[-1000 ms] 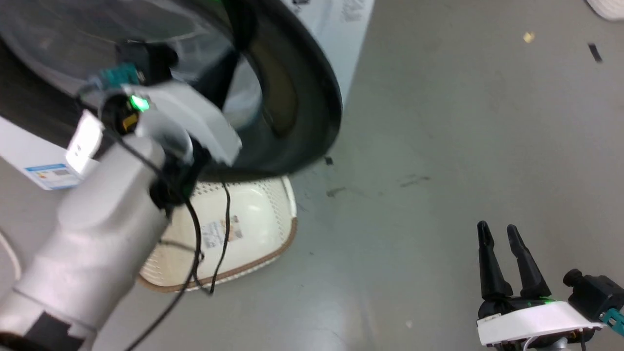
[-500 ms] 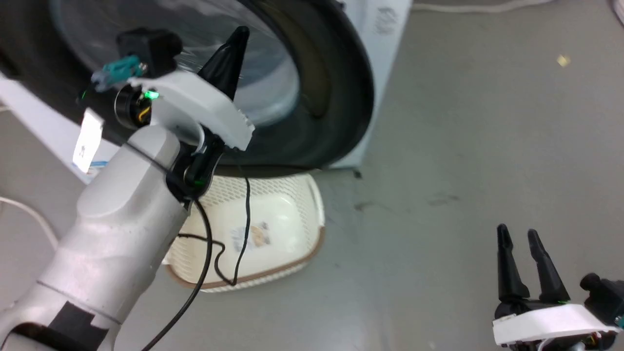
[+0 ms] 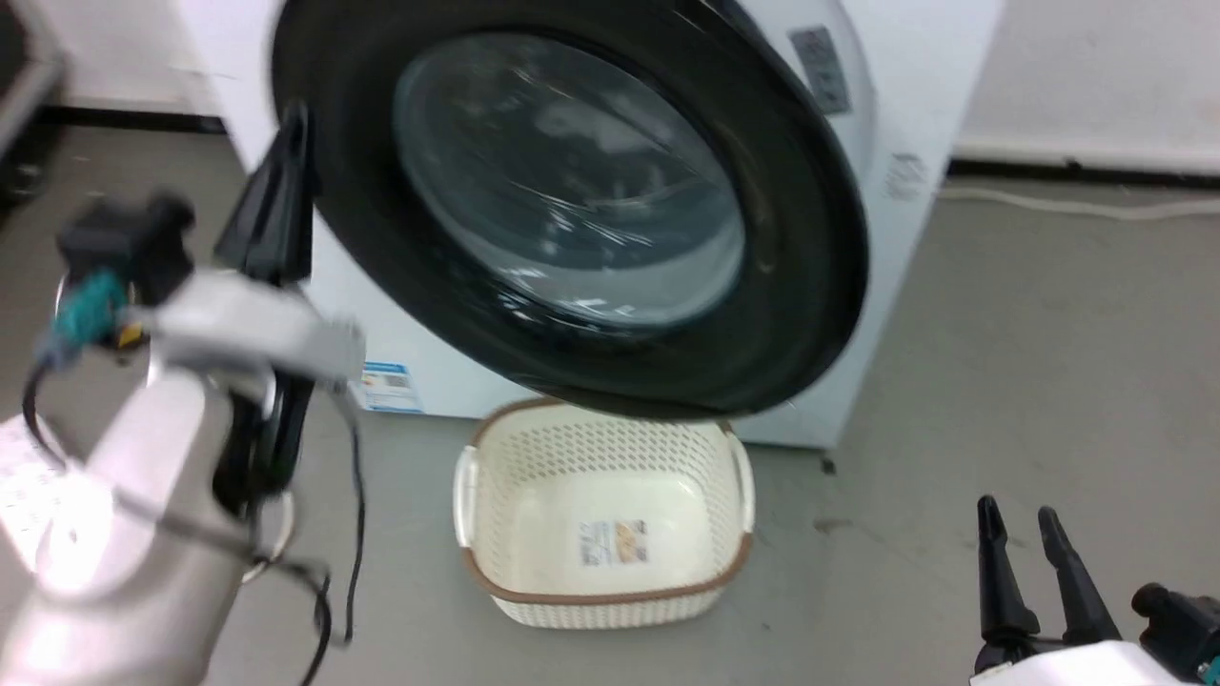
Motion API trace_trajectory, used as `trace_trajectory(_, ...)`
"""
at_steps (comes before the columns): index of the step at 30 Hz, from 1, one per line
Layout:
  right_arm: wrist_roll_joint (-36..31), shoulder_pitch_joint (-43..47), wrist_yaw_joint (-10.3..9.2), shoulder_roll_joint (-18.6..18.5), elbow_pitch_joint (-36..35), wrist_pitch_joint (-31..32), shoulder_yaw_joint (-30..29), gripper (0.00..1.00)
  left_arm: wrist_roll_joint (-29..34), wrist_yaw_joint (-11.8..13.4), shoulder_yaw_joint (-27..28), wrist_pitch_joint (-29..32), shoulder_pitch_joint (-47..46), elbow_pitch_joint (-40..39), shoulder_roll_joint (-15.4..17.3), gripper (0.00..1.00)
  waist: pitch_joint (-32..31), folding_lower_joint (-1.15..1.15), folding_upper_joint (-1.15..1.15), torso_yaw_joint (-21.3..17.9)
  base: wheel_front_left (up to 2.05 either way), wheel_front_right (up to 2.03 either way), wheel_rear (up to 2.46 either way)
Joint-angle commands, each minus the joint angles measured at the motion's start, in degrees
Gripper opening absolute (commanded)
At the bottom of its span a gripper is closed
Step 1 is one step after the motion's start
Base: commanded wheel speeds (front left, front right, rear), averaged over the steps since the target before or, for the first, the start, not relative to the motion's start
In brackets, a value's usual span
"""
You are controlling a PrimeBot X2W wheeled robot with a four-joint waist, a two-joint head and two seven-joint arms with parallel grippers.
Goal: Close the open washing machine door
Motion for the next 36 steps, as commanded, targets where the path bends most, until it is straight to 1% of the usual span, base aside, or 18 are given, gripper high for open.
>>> trace_trajectory(1, 0.1, 1.0, 0.05, -0.1, 0.1, -0.2, 0.0, 1.00, 1.8, -0.1, 1.1, -0.2, 3.6, -1.9, 0.5, 0.00, -2.2, 0.01, 0.00, 2.6, 0.00, 0.00, 0.00)
trace_trajectory(5, 0.4, 1.8, 0.05, -0.1, 0.3, -0.2, -0.1, 1.00, 4.7, -0.6, 4.1, -0.2, 10.7, -6.1, 1.7, 0.00, -2.9, 0.01, 0.00, 4.0, 0.00, 0.00, 0.00)
trace_trajectory(7, 0.6, 2.0, 0.05, -0.1, 0.4, -0.2, 0.0, 1.00, 5.1, -0.3, 5.5, -0.2, 14.3, -7.2, 2.0, 0.00, -3.2, 0.01, 0.00, 4.4, 0.00, 0.00, 0.00)
trace_trajectory(9, 0.8, 2.2, 0.05, -0.1, 0.5, -0.2, 0.2, 1.00, 4.4, 0.0, 6.9, -0.2, 18.4, -8.1, 2.0, 0.00, -3.4, 0.01, 0.00, 4.4, 0.00, 0.00, 0.00)
trace_trajectory(12, 1.1, 2.6, 0.05, -0.1, 0.5, -0.2, 0.3, 1.00, 3.3, 0.3, 7.1, 0.0, 24.3, -9.4, 2.7, 0.00, -3.6, 0.01, 0.00, 4.6, 0.00, 0.00, 0.00)
trace_trajectory(14, 1.0, 2.8, 0.05, -0.1, 0.6, -0.2, 0.7, 1.00, 2.3, 0.1, 6.9, 0.8, 27.6, -10.2, 3.0, 0.00, -3.6, 0.01, 0.00, 4.6, 0.00, 0.00, 0.00)
trace_trajectory(16, 0.9, 3.0, 0.05, -0.1, 0.7, -0.2, 1.0, 1.00, 0.1, 0.7, 7.2, 2.4, 30.8, -10.7, 2.8, 0.00, -3.6, 0.01, 0.00, 4.5, 0.00, 0.00, 0.00)
trace_trajectory(18, 0.6, 3.1, 0.05, -0.1, 0.7, -0.2, 1.3, 1.00, -1.5, 1.3, 7.9, 2.9, 33.4, -11.9, 2.7, 0.00, -3.6, 0.01, 0.00, 4.3, 0.00, 0.00, 0.00)
trace_trajectory(22, 0.3, 3.4, 0.05, -0.1, 0.9, -0.2, 2.1, 1.00, -2.6, 2.5, 8.6, 3.2, 37.9, -13.5, 3.2, 0.00, -3.5, 0.01, 0.00, 3.8, 0.00, 0.00, 0.00)
trace_trajectory(27, -1.4, 3.9, 0.05, -0.1, 1.1, -0.2, 2.2, 1.00, -2.9, 2.3, 7.9, 3.2, 41.6, -13.9, 3.6, 0.00, -3.6, 0.01, 0.00, 3.6, 0.00, 0.00, 0.00)
trace_trajectory(29, -3.3, 4.2, 0.05, -0.1, 1.2, -0.2, 2.1, 1.00, -3.0, 2.5, 8.0, 2.9, 42.1, -13.7, 3.4, 0.00, -3.6, 0.01, 0.00, 3.7, 0.00, 0.00, 0.00)
trace_trajectory(30, -4.0, 4.4, 0.05, -0.1, 1.3, -0.2, 2.0, 1.00, -3.0, 2.6, 8.0, 2.8, 42.2, -13.7, 3.4, 0.24, -3.6, 0.01, 0.00, 3.7, 0.00, 0.00, 0.00)
trace_trajectory(31, -4.7, 4.5, 0.05, -0.1, 1.3, -0.2, 1.9, 1.00, -2.7, 2.8, 8.1, 2.6, 42.3, -13.7, 3.3, 0.70, -3.6, 0.01, 0.00, 3.7, 0.00, 0.00, 0.00)
trace_trajectory(32, -5.3, 4.6, 0.05, -0.1, 1.3, -0.2, 1.8, 1.00, -2.6, 2.9, 8.1, 2.4, 42.3, -13.8, 3.1, 1.00, -3.6, 0.01, 0.00, 3.7, 0.00, 0.00, 0.00)
trace_trajectory(36, -8.5, 4.7, 0.05, -0.1, 0.7, 0.4, 1.0, 1.00, -2.2, 3.4, 8.3, 2.0, 42.0, -14.0, 2.9, 1.00, -3.5, 0.01, 0.00, 3.7, 0.00, 0.00, 0.00)
